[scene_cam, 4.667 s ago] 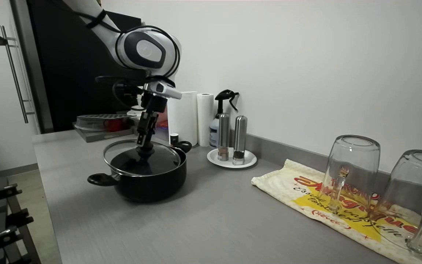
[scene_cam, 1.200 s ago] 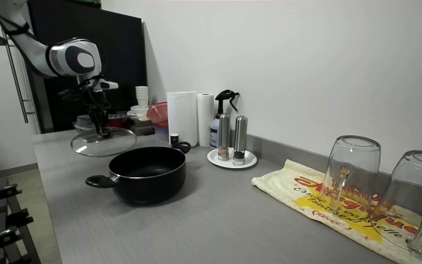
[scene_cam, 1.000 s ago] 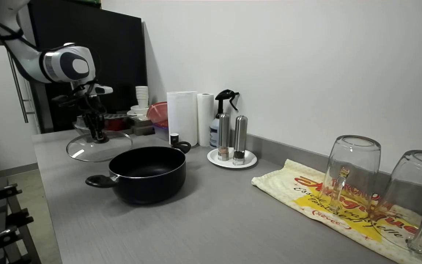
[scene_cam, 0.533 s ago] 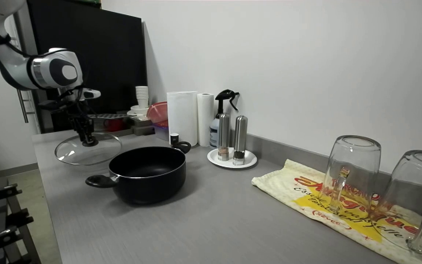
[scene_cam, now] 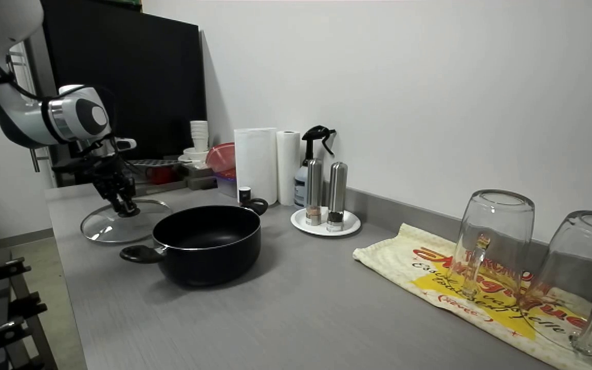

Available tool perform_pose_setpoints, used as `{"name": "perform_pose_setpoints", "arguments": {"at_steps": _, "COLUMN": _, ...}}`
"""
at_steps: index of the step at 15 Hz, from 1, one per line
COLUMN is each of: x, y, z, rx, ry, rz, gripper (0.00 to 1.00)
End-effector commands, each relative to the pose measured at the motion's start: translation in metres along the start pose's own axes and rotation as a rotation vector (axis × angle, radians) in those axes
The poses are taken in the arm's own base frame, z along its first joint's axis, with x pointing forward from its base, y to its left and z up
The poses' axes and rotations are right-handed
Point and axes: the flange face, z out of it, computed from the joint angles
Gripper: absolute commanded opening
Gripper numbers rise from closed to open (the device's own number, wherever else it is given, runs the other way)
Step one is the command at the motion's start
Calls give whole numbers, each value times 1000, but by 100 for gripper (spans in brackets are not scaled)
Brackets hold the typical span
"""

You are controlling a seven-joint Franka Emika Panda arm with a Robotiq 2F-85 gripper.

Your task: Remove the glass lid from the black pot.

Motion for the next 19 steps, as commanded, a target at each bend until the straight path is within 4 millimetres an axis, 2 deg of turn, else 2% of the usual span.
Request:
{"name": "perform_pose_setpoints", "arguments": {"at_steps": 1, "x": 3, "y": -4, "z": 15, "rx": -53, "ry": 19, "rz": -88, "gripper": 22}}
{"name": "perform_pose_setpoints", "arguments": {"at_steps": 5, "x": -1, "y": -7, "z": 24, "rx": -95, "ry": -29, "rz": -134, "gripper": 22}}
{"name": "perform_pose_setpoints", "arguments": {"at_steps": 6, "x": -1, "y": -7, "z": 24, "rx": -101, "ry": -43, "rz": -125, "gripper": 60}}
{"name": "perform_pose_setpoints", "arguments": {"at_steps": 7, "x": -3, "y": -5, "z": 17, "rx": -76, "ry": -21, "rz": -106, "gripper": 48}}
{"name": "perform_pose_setpoints", "arguments": {"at_steps": 9, "x": -4, "y": -5, "z": 19, "rx": -87, "ry": -35, "rz": -109, "gripper": 59}}
{"name": "perform_pose_setpoints", "arguments": {"at_steps": 19, "x": -4, "y": -6, "z": 20, "rx": -87, "ry": -36, "rz": -110, "gripper": 60}}
